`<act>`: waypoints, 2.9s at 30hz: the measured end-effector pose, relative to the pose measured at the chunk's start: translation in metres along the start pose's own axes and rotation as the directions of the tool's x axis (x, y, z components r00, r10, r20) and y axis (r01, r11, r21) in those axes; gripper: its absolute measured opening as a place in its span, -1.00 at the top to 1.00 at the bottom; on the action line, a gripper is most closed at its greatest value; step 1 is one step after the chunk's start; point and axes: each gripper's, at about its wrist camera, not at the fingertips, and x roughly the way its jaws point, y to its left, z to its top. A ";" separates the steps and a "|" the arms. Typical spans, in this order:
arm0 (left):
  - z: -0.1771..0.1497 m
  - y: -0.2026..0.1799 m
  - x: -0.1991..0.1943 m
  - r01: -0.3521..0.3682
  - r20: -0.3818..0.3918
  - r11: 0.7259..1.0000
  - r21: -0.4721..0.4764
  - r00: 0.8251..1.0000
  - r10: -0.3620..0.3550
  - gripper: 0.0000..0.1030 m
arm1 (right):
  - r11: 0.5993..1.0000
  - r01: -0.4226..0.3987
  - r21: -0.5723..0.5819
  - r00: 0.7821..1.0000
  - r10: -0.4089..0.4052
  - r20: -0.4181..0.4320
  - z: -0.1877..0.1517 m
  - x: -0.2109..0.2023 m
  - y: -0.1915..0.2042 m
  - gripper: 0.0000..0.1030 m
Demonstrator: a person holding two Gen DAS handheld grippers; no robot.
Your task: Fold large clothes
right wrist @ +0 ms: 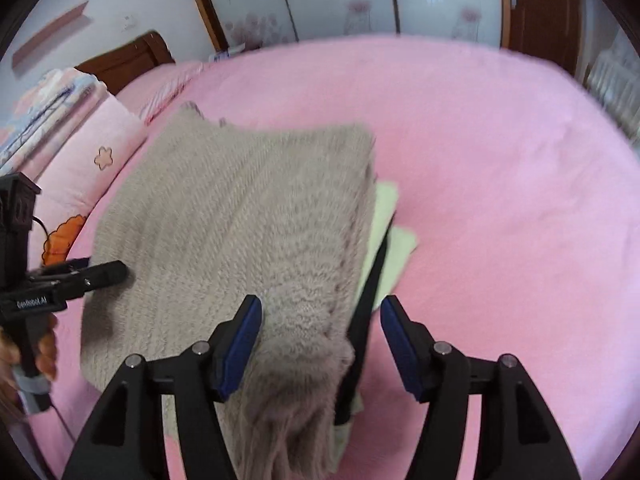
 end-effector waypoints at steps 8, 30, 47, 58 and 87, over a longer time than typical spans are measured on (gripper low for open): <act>0.043 -0.039 -0.038 -0.017 0.156 1.000 0.017 0.988 0.014 0.24 | 1.000 -0.016 -0.012 0.999 0.016 0.045 0.023 -0.013 0.033 0.72; 0.052 -0.031 0.034 -0.130 0.047 0.990 0.048 0.991 0.128 0.87 | 0.989 0.049 0.141 0.997 -0.041 -0.059 0.001 0.049 -0.004 1.00; -0.005 -0.120 -0.103 -0.131 0.039 0.991 0.027 0.991 0.130 -0.72 | 0.993 -0.062 0.097 0.996 0.068 -0.055 -0.019 -0.117 0.012 0.94; -0.077 -0.227 -0.220 -0.179 0.060 0.983 0.037 0.982 0.176 -0.72 | 0.989 -0.093 0.114 0.994 0.098 -0.043 -0.063 -0.260 -0.007 0.94; -0.267 -0.410 -0.382 -0.212 0.082 0.976 -0.051 0.973 0.215 -0.74 | 0.997 -0.007 0.072 0.999 0.005 0.035 -0.205 -0.499 -0.069 0.02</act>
